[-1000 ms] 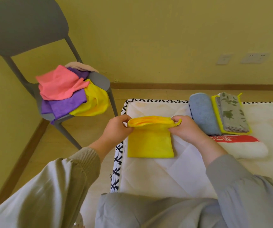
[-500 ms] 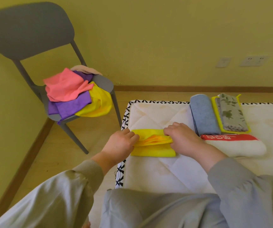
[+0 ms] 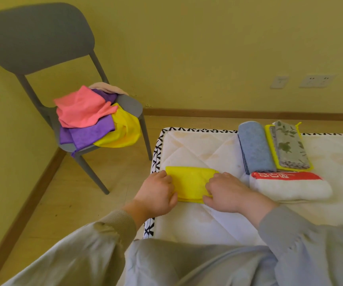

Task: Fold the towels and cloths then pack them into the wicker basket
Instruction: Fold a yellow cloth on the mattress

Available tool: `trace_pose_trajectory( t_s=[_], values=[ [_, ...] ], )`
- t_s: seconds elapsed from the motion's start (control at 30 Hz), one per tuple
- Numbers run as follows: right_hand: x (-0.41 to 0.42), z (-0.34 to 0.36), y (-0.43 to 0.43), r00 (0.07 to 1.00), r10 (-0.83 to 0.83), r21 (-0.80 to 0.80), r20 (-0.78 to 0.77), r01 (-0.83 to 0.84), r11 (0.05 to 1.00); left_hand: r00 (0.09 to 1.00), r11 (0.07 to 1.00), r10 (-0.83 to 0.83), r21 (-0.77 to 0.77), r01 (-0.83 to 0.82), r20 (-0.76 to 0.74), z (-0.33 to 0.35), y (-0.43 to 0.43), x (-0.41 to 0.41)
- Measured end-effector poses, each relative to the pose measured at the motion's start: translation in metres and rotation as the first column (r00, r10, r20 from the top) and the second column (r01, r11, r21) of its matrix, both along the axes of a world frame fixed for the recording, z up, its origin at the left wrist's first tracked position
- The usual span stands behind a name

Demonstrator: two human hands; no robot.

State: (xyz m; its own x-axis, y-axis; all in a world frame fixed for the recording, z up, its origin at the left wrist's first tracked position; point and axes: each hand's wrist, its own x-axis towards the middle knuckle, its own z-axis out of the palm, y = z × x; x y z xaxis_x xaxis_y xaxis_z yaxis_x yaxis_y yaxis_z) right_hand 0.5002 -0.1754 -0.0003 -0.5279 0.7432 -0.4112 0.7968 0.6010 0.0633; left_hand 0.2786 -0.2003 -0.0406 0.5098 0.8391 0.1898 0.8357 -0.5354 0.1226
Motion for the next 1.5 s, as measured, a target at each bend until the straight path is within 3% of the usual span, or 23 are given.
trace_pose_trajectory(
  t_s=[0.07, 0.13, 0.23, 0.33, 0.43, 0.53, 0.67, 0.77, 0.9, 1.0, 1.1, 1.2, 1.27, 1.3, 1.4, 1.5],
  values=[
    [-0.007, -0.002, -0.001, 0.99, -0.121, 0.014, -0.068, 0.122, 0.992, 0.957, 0.974, 0.226, -0.054, -0.22, 0.18, 0.007, 0.005, 0.012],
    [-0.015, -0.005, -0.001, 0.974, -0.19, 0.073, -0.122, 0.2, 0.977, 0.93, 0.957, 0.29, -0.052, -0.285, 0.227, 0.011, 0.013, 0.025],
    [-0.023, -0.011, 0.0, 0.965, -0.159, 0.212, -0.208, 0.203, 0.956, 0.951, 0.96, 0.28, -0.057, -0.275, 0.135, 0.009, 0.021, 0.038],
    [-0.029, -0.025, 0.002, 0.964, -0.127, 0.332, -0.234, 0.202, 0.922, 0.957, 0.917, 0.281, -0.275, -0.289, -0.071, -0.006, 0.017, 0.045],
    [-0.025, -0.04, 0.002, 0.95, -0.225, 0.192, -0.215, 0.267, 0.944, 0.945, 0.891, 0.283, -0.319, -0.322, -0.162, -0.023, 0.011, 0.042],
    [-0.011, -0.054, 0.005, 0.965, -0.219, 0.038, -0.146, 0.226, 0.973, 0.955, 0.9, 0.257, -0.323, -0.292, -0.149, -0.033, 0.011, 0.038],
    [-0.001, -0.061, 0.01, 0.964, -0.241, -0.021, -0.115, 0.241, 0.97, 0.956, 0.898, 0.26, -0.329, -0.291, -0.135, -0.033, 0.01, 0.039],
    [0.001, -0.06, 0.014, 0.937, -0.298, -0.089, -0.18, 0.286, 0.954, 0.957, 0.892, 0.257, -0.348, -0.288, -0.133, -0.033, 0.009, 0.039],
    [0.008, -0.055, 0.02, 0.764, -0.42, -0.122, -0.489, 0.417, 0.901, 0.959, 0.851, 0.265, -0.444, -0.281, -0.101, -0.029, 0.019, 0.036],
    [0.004, -0.052, 0.025, 0.663, -0.535, -0.143, -0.524, 0.551, 0.822, 0.959, 0.816, 0.282, -0.516, -0.259, -0.035, -0.018, 0.027, 0.032],
    [-0.004, -0.052, 0.028, 0.461, -0.721, -0.305, -0.517, 0.688, 0.659, 0.924, 0.795, 0.381, -0.519, -0.314, 0.025, -0.009, 0.03, 0.03],
    [-0.003, -0.052, 0.034, 0.335, -0.836, -0.472, -0.434, 0.706, 0.528, 0.856, 0.731, 0.513, -0.555, -0.397, 0.064, -0.002, 0.033, 0.03],
    [0.0, -0.053, 0.034, 0.335, -0.863, -0.52, -0.379, 0.694, 0.498, 0.785, 0.63, 0.612, -0.662, -0.405, 0.102, 0.004, 0.036, 0.031],
    [0.001, -0.053, 0.034, 0.344, -0.861, -0.526, -0.376, 0.685, 0.504, 0.722, 0.563, 0.675, -0.738, -0.373, 0.151, 0.008, 0.037, 0.031],
    [0.002, -0.051, 0.028, 0.282, -0.861, -0.564, -0.424, 0.661, 0.494, 0.405, 0.373, 0.871, -0.911, -0.176, 0.278, 0.008, 0.038, 0.026],
    [0.002, -0.041, 0.022, 0.132, -0.865, -0.659, -0.483, 0.595, 0.459, 0.252, 0.305, 0.924, -0.951, -0.042, 0.286, 0.008, 0.028, 0.023]
  ],
)
